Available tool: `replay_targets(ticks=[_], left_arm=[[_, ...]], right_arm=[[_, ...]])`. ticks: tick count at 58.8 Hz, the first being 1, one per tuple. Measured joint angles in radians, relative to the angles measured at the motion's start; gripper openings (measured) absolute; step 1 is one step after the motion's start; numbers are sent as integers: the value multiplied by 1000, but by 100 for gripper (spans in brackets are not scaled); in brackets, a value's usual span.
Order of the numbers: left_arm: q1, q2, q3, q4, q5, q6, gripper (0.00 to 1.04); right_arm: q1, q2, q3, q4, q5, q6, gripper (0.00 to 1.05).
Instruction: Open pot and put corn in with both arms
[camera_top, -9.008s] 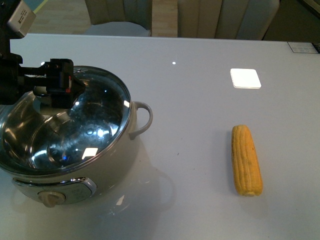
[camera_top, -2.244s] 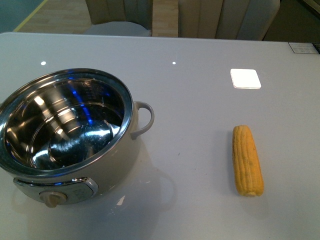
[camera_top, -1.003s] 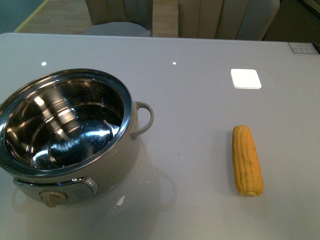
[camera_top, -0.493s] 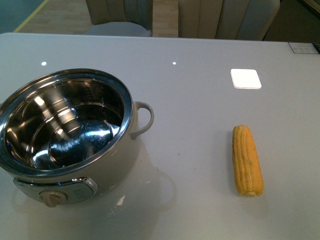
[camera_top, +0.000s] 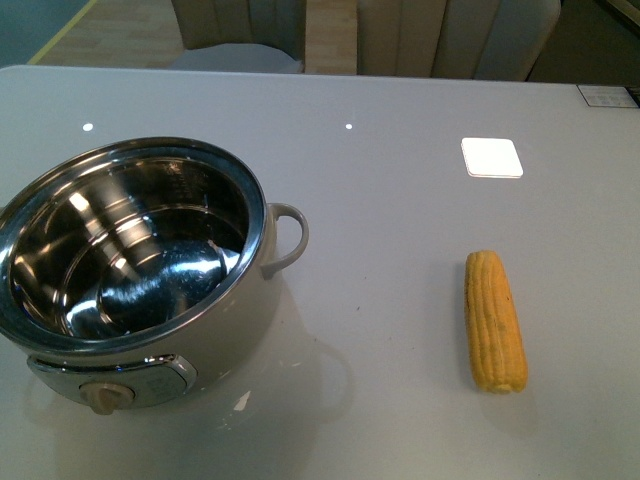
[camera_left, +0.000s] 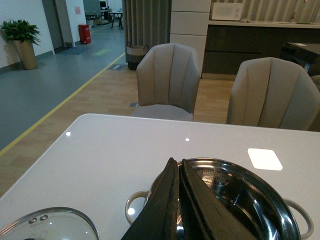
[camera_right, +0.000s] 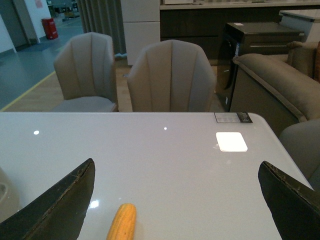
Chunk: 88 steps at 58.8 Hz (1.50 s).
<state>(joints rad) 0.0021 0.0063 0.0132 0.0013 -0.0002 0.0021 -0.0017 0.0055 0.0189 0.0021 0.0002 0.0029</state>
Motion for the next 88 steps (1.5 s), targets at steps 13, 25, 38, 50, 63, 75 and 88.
replay_targets(ticks=[13, 25, 38, 50, 63, 75, 88], left_arm=[[0, 0, 0, 0, 0, 0, 21], [0, 0, 0, 0, 0, 0, 59], [0, 0, 0, 0, 0, 0, 97], [0, 0, 0, 0, 2, 0, 98], [0, 0, 0, 0, 0, 0, 98], [0, 0, 0, 0, 0, 0, 98], [0, 0, 0, 0, 0, 0, 98]], right_arm=[[0, 0, 0, 0, 0, 0, 96], [0, 0, 0, 0, 0, 0, 96], [0, 0, 0, 0, 0, 0, 96], [-16, 277, 173, -421, -181, 137, 96], [99, 555, 193, -411, -91, 205, 96], [180, 957, 206, -83, -17, 238, 96], [250, 1476, 298, 307, 90, 220, 96]])
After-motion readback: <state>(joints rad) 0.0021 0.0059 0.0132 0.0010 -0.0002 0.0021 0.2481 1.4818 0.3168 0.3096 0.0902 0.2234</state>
